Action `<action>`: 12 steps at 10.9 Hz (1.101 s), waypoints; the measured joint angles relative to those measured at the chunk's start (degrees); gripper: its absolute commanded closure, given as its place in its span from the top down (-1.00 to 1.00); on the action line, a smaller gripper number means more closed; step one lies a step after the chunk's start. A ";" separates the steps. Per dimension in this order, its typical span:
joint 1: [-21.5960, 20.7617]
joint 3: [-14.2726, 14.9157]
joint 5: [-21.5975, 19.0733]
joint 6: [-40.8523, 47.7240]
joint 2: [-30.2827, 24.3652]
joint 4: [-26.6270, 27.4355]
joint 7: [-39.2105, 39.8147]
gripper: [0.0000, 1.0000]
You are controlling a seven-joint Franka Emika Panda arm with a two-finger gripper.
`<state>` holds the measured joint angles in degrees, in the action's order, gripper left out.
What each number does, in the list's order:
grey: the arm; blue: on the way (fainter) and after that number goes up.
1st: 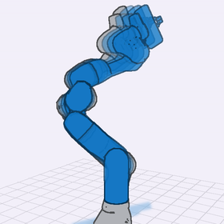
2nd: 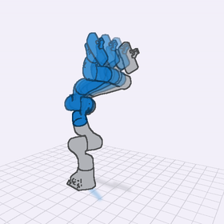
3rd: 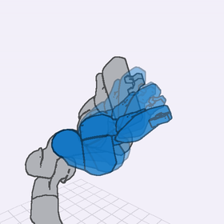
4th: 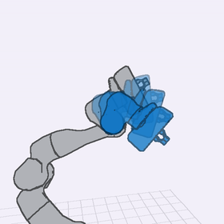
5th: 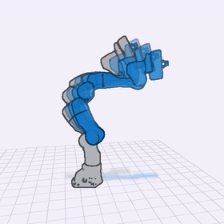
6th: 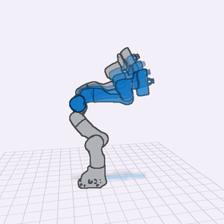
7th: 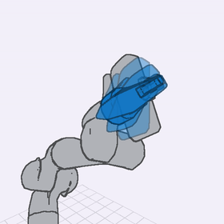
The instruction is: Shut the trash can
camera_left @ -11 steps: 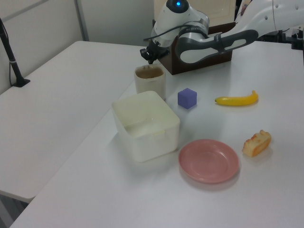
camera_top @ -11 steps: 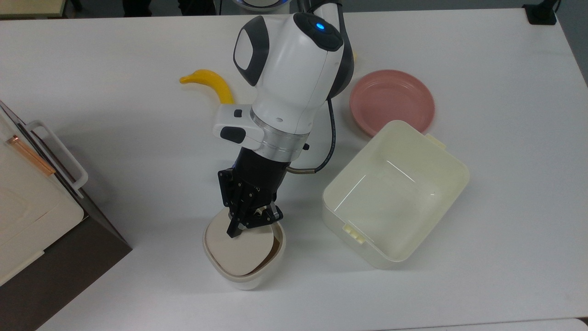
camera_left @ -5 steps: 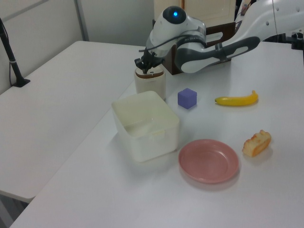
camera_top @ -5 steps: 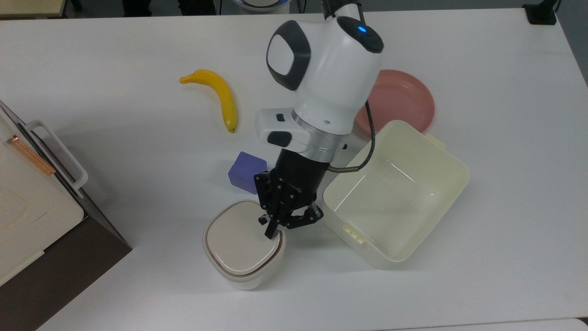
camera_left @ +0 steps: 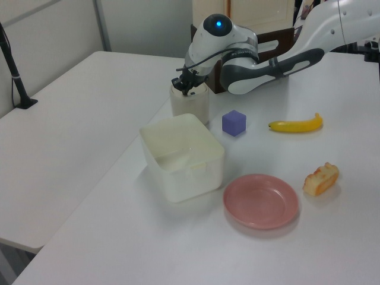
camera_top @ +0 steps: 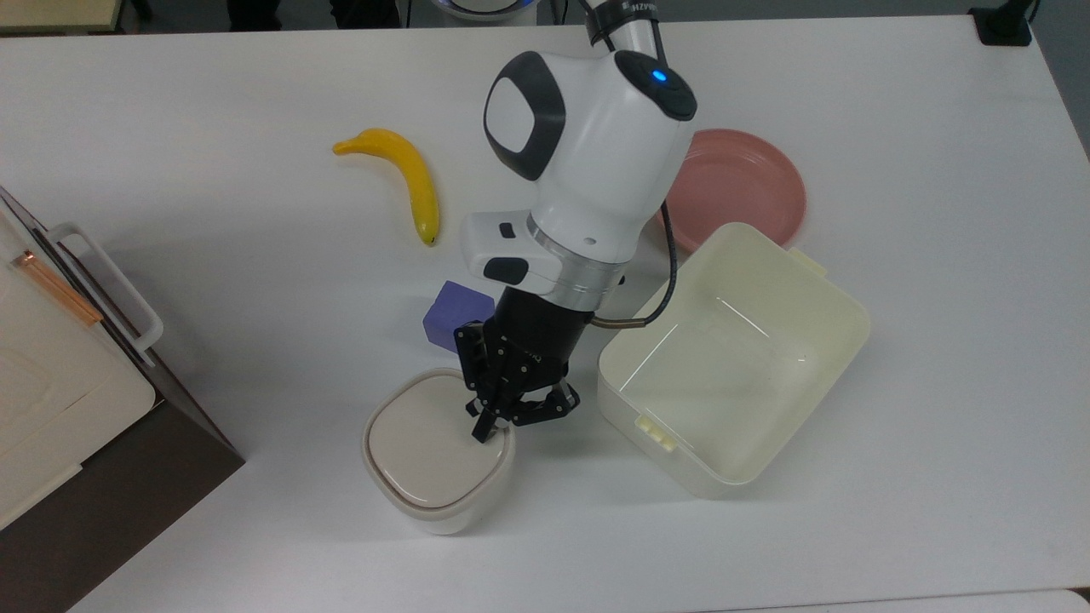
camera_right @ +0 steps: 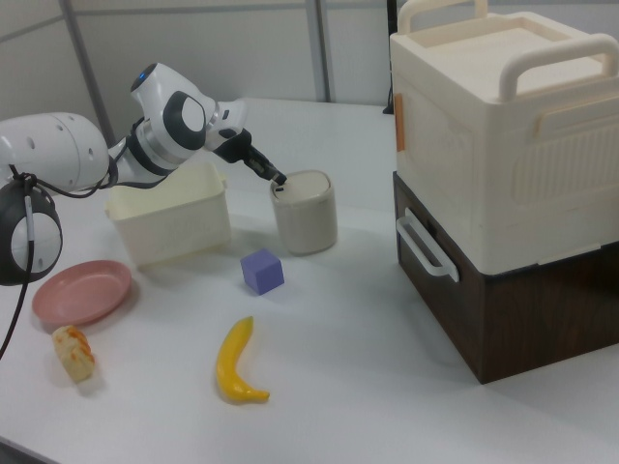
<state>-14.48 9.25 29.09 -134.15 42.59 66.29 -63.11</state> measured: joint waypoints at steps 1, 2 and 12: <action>0.16 0.02 0.10 0.82 -0.20 0.13 3.06 -1.00; 0.12 0.01 0.28 2.22 -0.46 0.29 6.02 -1.00; 1.78 3.32 -21.18 9.12 -12.33 -0.16 16.98 1.00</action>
<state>-12.70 12.57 7.92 -125.04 30.26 66.13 -46.13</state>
